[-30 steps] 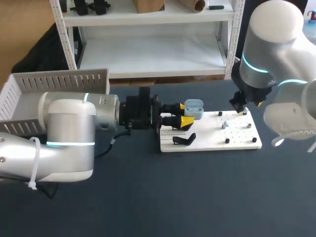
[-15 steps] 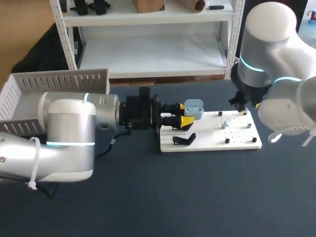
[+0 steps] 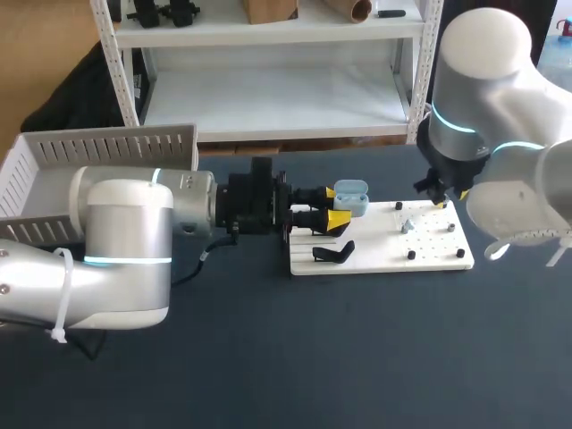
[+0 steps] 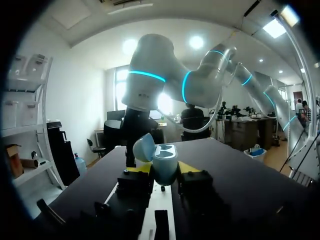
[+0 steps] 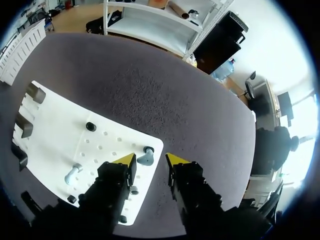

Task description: Pick up each earbud case from the left stands, insert the matching earbuds, close the lid, and place the case in the box.

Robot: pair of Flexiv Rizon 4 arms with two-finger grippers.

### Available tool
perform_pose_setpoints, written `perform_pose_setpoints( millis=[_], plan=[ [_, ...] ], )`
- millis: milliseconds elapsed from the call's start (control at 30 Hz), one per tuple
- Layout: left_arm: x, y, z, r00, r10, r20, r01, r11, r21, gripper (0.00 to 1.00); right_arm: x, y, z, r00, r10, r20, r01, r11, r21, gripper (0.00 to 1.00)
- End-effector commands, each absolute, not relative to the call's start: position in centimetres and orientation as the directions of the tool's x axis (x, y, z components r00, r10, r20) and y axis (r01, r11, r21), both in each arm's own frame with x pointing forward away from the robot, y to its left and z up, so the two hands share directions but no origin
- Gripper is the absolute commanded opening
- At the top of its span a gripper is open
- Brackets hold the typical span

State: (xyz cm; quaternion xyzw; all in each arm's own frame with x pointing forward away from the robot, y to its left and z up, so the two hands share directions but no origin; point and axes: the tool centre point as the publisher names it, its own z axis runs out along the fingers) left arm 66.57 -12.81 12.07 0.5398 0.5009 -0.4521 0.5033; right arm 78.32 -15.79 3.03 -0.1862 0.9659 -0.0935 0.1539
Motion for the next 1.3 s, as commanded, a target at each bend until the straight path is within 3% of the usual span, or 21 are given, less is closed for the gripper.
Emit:
perform_pose_setpoints(
  millis=[33, 900, 1133, 1200, 1300],
  plan=[
    [66.55, -12.8, 11.98, 0.092, 0.081, -0.992, 0.996, 0.011, 0.093, 0.0, 78.33, -15.55, 2.82, -0.883, -0.389, -0.263, -0.329, 0.912, -0.245, 0.37],
    [66.55, -12.8, 11.98, 0.092, 0.081, -0.992, 0.996, 0.011, 0.093, 0.0, 78.48, -15.56, 2.18, -0.889, -0.386, -0.247, -0.323, 0.911, -0.258, 0.28],
    [66.55, -12.8, 11.98, 0.092, 0.081, -0.992, 0.996, 0.011, 0.093, 0.0, 78.44, -15.63, 2.16, -0.891, -0.383, -0.246, -0.32, 0.911, -0.26, 0.13],
    [66.55, -12.8, 11.98, 0.092, 0.081, -0.992, 0.996, 0.011, 0.093, 0.0, 78.42, -15.69, 2.17, -0.891, -0.381, -0.245, -0.318, 0.911, -0.261, 0.0],
    [66.55, -12.8, 11.98, 0.092, 0.081, -0.992, 0.996, 0.011, 0.093, 0.0, 78.34, -15.77, 2.2, -0.892, -0.38, -0.245, -0.316, 0.912, -0.263, 0.0]
  ],
)
